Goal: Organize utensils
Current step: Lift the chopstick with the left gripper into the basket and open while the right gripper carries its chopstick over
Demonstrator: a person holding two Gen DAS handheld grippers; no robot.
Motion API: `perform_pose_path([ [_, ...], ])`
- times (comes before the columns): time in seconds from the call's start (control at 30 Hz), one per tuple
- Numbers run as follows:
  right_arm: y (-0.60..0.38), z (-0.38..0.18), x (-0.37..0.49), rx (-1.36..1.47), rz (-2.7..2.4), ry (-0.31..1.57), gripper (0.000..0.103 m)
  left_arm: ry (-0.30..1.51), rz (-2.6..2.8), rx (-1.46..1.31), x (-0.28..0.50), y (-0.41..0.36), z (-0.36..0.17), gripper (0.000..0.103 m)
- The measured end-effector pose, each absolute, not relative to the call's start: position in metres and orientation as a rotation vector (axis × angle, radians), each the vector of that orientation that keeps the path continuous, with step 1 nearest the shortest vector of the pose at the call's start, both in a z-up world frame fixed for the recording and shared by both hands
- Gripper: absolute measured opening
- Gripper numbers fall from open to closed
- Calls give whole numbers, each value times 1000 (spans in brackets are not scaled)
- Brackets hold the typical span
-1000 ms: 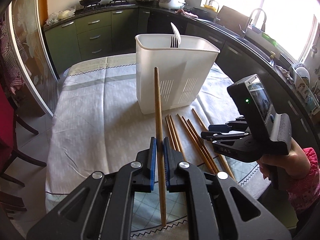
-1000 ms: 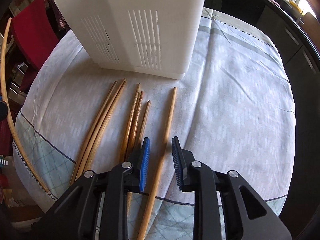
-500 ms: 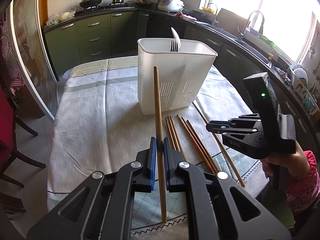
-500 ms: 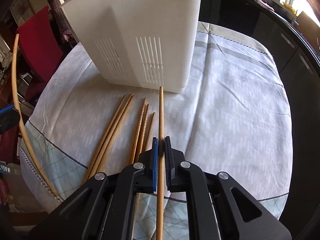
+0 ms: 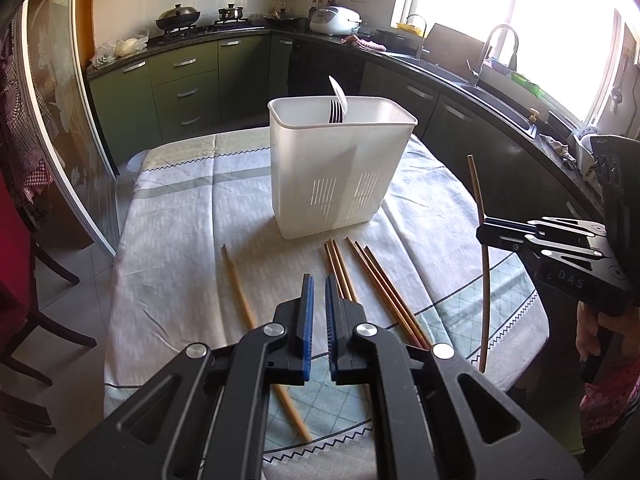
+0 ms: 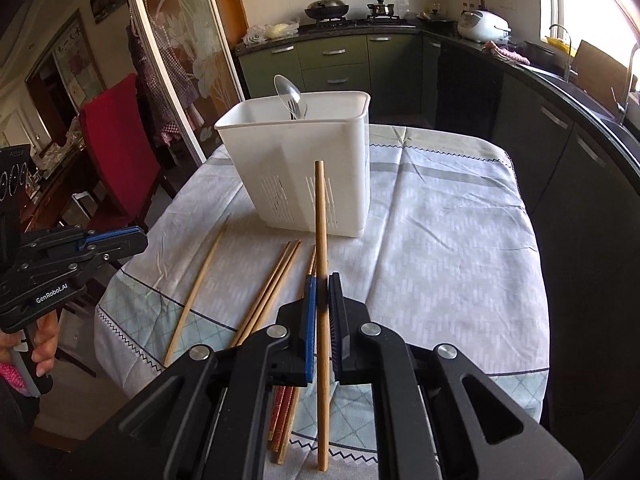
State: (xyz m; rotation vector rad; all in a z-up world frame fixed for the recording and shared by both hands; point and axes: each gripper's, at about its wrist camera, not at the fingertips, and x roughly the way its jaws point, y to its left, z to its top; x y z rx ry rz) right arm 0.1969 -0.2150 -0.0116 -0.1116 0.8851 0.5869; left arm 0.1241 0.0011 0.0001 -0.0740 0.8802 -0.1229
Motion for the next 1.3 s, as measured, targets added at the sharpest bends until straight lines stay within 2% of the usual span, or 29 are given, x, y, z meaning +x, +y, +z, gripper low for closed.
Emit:
perform_pose_path([
  [0.43, -231, -11, 190, -85, 597, 870, 7, 1250, 122, -195, 197, 57, -85, 7],
  [0.57, -233, -12, 191, -78, 602, 875, 7, 1263, 193, -177, 216, 63, -95, 26],
  [0.73, -236, -14, 194, -67, 604, 883, 7, 1310, 176, -169, 228, 59, -111, 23],
  [0.8, -237, -15, 196, -60, 604, 885, 7, 1299, 186, -137, 230, 57, -110, 7],
  [0.93, -240, -14, 196, -52, 606, 882, 7, 1280, 148, -176, 228, 59, -101, 6],
  [1.3, -240, 2, 188, -46, 620, 843, 7, 909, 53, -119, 145, 42, 5, 6],
])
